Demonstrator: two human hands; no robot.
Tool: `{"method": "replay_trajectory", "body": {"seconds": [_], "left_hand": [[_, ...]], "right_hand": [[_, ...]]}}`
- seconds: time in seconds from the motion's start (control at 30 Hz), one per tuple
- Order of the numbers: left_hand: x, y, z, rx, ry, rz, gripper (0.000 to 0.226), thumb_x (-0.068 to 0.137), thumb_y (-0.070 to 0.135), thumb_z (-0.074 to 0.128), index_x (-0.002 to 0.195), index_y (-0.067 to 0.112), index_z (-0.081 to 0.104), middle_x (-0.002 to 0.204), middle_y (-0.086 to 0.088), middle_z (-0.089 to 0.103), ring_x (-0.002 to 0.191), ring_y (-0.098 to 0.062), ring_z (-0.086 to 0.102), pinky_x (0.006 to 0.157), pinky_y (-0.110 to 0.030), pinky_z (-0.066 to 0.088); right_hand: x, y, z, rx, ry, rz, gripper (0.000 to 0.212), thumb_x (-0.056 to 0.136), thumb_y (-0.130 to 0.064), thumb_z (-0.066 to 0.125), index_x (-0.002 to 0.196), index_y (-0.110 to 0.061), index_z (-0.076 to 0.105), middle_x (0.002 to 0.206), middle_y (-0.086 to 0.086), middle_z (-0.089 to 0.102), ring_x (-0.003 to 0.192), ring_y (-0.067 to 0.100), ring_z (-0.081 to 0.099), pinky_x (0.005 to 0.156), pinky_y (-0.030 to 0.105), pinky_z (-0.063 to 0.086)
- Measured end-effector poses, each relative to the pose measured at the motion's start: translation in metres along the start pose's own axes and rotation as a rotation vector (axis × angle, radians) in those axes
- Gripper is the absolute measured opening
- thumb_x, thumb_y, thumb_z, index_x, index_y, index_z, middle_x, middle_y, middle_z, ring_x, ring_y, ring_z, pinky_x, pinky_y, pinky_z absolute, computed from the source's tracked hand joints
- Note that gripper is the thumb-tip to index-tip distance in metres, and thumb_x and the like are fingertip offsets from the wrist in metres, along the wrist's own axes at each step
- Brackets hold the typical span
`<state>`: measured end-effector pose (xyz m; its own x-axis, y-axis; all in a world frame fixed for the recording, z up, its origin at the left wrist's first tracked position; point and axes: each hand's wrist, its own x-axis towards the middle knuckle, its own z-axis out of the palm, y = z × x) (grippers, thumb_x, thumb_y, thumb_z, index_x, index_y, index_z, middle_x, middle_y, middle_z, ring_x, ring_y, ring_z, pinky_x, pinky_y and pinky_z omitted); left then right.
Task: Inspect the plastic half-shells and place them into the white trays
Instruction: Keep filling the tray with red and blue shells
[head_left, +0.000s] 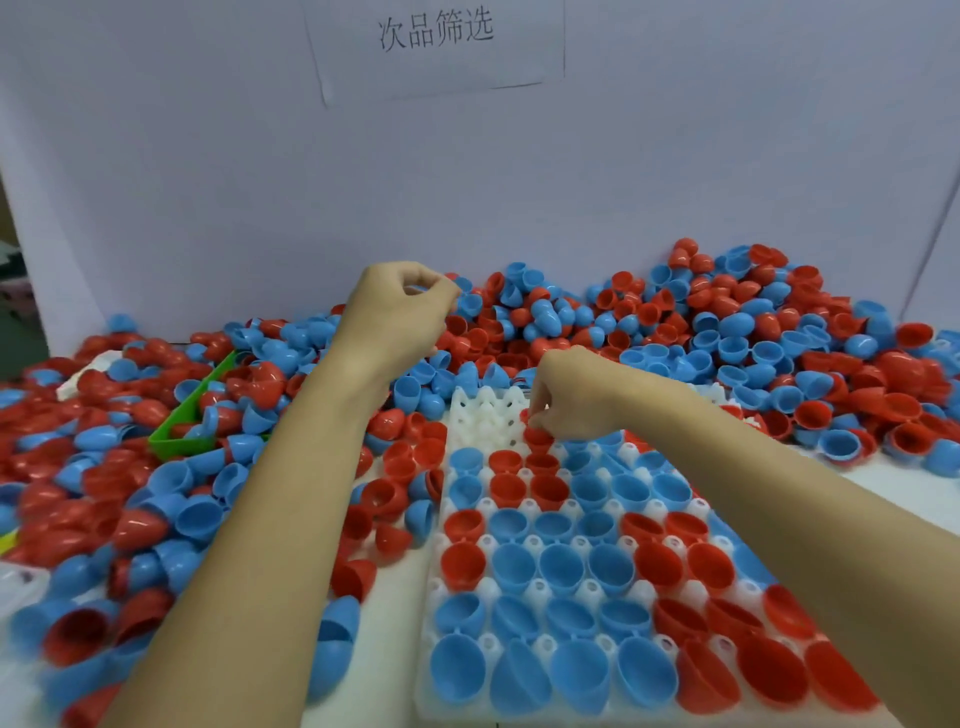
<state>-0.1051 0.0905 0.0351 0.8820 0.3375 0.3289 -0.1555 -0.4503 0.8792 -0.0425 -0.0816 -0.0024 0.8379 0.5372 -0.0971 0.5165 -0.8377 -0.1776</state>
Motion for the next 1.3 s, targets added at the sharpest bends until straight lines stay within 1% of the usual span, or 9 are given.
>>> {"method": "replay_trajectory", "body": {"seconds": [0.1,0.2,0.3,0.47,0.6,0.73,0.97,1.2,1.3], "left_hand": [[0.001,-0.003,0.0,0.011,0.012,-0.001,0.018,0.096,0.022,0.056,0.089,0.02,0.072,0.098,-0.002,0.073,0.09,-0.02,0.07,0.076,-0.035,0.061],[0.001,-0.005,0.004,0.01,0.02,0.005,0.018,0.097,0.021,0.055,0.091,0.022,0.071,0.097,0.002,0.072,0.086,-0.016,0.069,0.077,-0.037,0.062],[0.0,-0.007,0.012,0.031,-0.003,0.018,0.017,0.098,0.021,0.056,0.09,0.029,0.07,0.099,0.006,0.071,0.089,-0.012,0.069,0.076,-0.033,0.061],[-0.008,-0.014,0.025,0.119,-0.138,-0.006,0.014,0.096,0.021,0.061,0.095,0.033,0.068,0.099,0.008,0.071,0.089,-0.016,0.071,0.084,-0.043,0.06],[-0.011,-0.013,0.042,0.231,-0.239,-0.01,0.014,0.093,0.029,0.066,0.101,0.04,0.064,0.099,0.013,0.068,0.081,-0.016,0.071,0.075,-0.038,0.062],[0.017,-0.007,0.08,0.455,-0.338,0.066,0.031,0.088,0.033,0.07,0.113,0.043,0.054,0.116,0.009,0.055,0.098,-0.009,0.061,0.075,-0.021,0.047],[0.097,-0.016,0.145,0.769,-0.337,0.005,0.101,0.077,0.031,0.077,0.154,0.046,0.012,0.163,-0.005,-0.003,0.146,-0.047,0.009,0.108,-0.055,0.038],[0.137,-0.031,0.186,0.947,-0.344,-0.151,0.106,0.078,0.043,0.078,0.156,0.043,0.006,0.163,-0.011,-0.021,0.145,-0.053,0.007,0.11,-0.061,0.035],[0.142,-0.037,0.198,0.927,-0.318,-0.217,0.11,0.079,0.045,0.08,0.157,0.043,0.001,0.16,-0.012,-0.032,0.145,-0.057,0.005,0.112,-0.063,0.032]], "right_hand": [[-0.01,0.011,-0.011,0.076,0.078,-0.061,0.024,0.091,-0.01,0.057,0.104,0.003,0.072,0.1,0.006,0.076,0.095,0.023,0.07,0.08,0.042,0.059],[-0.033,0.028,-0.029,0.159,0.198,-0.1,0.02,0.096,-0.021,0.058,0.106,-0.019,0.076,0.046,-0.033,0.053,0.051,-0.013,0.053,0.048,0.007,0.04],[-0.065,0.061,-0.043,0.319,0.251,-0.106,0.018,0.097,-0.031,0.058,0.106,-0.034,0.074,0.05,-0.019,0.056,0.044,-0.002,0.05,0.048,0.011,0.039],[-0.114,0.142,-0.033,0.647,0.32,0.04,0.017,0.093,-0.033,0.063,0.095,-0.044,0.076,0.078,-0.025,0.072,0.075,-0.008,0.067,0.074,0.022,0.047],[-0.122,0.174,0.004,0.701,0.472,0.189,0.022,0.095,-0.018,0.064,0.09,-0.036,0.076,0.073,-0.018,0.072,0.06,-0.003,0.064,0.052,0.013,0.042],[-0.114,0.181,0.028,0.732,0.643,0.184,0.027,0.094,-0.007,0.062,0.089,-0.029,0.076,0.076,-0.017,0.073,0.066,-0.005,0.064,0.054,0.005,0.044],[-0.108,0.186,0.035,0.877,0.92,0.23,0.026,0.094,-0.004,0.06,0.085,-0.023,0.075,0.076,-0.011,0.071,0.074,0.008,0.065,0.058,0.006,0.047],[-0.105,0.185,0.037,0.894,0.892,0.22,0.032,0.092,-0.003,0.062,0.078,-0.029,0.073,0.074,-0.018,0.07,0.069,0.005,0.061,0.057,0.026,0.048],[-0.102,0.183,0.038,0.907,0.909,0.191,0.033,0.093,-0.003,0.061,0.078,-0.031,0.072,0.077,-0.023,0.07,0.071,0.002,0.063,0.06,0.017,0.05]]}}
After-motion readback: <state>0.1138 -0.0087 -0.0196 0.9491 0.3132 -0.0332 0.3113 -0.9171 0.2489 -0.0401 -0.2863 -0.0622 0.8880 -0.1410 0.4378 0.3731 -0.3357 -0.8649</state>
